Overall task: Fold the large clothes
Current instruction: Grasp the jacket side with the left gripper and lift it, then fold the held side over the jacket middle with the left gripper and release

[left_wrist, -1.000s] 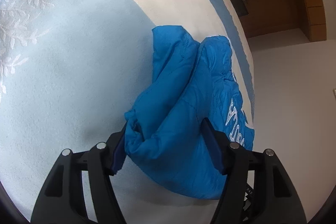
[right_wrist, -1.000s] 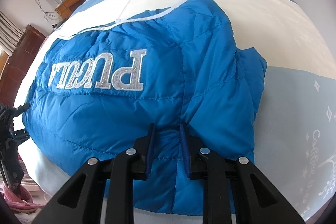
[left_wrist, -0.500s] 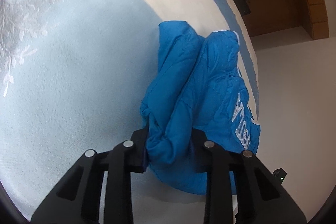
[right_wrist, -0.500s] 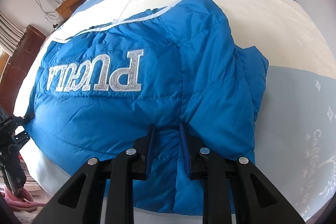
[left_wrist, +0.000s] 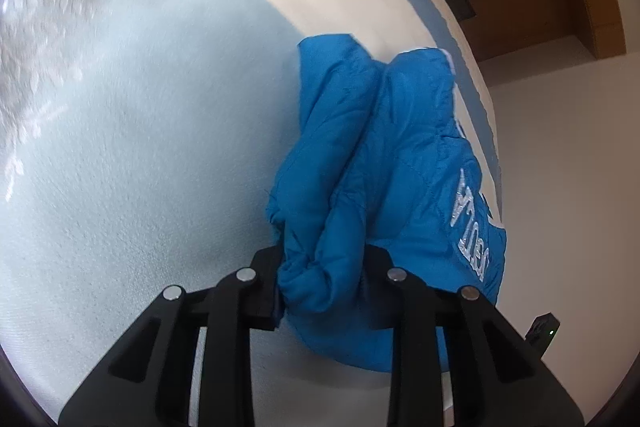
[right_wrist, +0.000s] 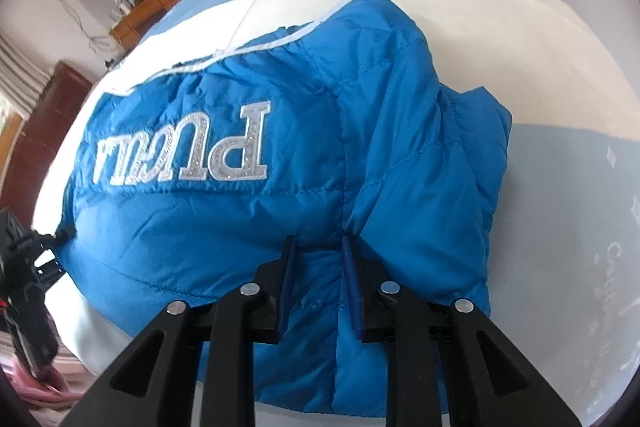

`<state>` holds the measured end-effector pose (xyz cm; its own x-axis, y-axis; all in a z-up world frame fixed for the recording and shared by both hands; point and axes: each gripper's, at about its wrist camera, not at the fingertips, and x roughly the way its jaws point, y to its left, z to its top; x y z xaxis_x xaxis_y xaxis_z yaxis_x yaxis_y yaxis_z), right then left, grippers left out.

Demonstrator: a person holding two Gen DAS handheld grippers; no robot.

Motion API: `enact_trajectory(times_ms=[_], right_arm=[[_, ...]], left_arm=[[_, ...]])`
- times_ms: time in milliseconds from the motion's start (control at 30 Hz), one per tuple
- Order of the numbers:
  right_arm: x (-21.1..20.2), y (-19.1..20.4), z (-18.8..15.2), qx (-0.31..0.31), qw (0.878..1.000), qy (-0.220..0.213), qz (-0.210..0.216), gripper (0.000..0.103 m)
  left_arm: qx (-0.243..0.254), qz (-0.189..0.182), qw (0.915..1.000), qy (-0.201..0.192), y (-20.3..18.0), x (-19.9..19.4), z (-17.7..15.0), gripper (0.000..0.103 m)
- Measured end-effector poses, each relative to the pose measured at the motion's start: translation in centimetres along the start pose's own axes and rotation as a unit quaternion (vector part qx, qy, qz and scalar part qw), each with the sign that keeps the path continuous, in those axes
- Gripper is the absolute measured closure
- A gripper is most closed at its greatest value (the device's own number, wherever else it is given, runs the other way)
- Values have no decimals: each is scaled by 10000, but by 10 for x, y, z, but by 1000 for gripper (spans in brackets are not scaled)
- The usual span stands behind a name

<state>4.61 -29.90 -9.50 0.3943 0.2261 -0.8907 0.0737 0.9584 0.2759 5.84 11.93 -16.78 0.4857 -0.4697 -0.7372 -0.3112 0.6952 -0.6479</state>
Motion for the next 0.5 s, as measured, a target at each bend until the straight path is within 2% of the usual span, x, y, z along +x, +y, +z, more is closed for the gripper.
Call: enact_trajectory(times_ms=[100, 200, 367, 500], right_arm=[[-12, -9, 3, 305, 9991, 61, 276, 77], [-28, -14, 4, 439, 9980, 20, 461, 71], [-65, -16, 9, 373, 9980, -285, 422, 70], [-89, -14, 8, 312, 9977, -487, 362, 70]], left_arm=[[332, 34, 9993, -170, -19, -13, -2, 81], [880, -5, 9954, -387, -51, -33, -4, 82], [1936, -147, 9791, -609, -126, -55, -14, 83], [2499, -403, 9658, -569, -177, -56, -25, 84]])
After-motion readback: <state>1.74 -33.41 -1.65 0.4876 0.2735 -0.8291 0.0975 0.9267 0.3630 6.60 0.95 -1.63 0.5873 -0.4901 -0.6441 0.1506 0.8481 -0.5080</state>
